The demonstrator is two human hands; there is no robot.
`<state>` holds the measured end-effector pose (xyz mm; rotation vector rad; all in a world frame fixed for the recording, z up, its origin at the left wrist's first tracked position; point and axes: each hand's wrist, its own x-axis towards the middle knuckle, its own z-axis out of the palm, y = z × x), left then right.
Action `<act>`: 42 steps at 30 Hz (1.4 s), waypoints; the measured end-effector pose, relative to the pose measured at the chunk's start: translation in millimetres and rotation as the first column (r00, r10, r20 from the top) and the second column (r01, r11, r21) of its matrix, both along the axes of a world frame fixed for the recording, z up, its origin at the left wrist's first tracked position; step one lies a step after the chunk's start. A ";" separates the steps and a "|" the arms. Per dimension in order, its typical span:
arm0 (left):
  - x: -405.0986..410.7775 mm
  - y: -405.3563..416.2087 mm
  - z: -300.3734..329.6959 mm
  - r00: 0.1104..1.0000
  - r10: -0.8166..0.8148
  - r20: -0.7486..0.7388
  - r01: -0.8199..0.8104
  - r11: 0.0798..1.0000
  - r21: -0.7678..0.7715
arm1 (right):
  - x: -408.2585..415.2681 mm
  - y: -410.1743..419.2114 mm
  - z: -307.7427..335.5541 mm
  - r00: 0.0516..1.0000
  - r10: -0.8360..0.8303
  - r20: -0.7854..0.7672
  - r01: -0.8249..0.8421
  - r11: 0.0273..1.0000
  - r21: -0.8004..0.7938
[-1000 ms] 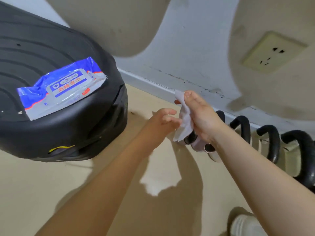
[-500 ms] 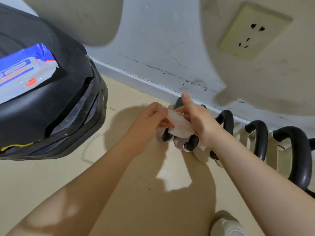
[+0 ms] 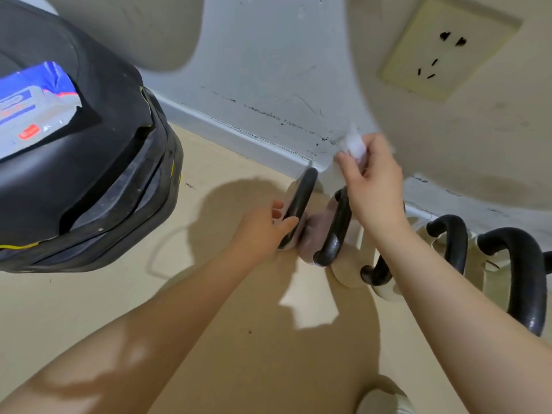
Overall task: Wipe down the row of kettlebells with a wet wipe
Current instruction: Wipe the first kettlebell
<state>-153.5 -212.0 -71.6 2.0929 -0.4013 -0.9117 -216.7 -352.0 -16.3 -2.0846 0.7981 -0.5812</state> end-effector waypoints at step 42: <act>-8.2 -4.1 -6.3 0.996 -0.014 0.086 0.010 0.999 0.049 | 61.6 -43.2 -73.5 0.362 0.648 -0.670 -0.926 0.168 -0.337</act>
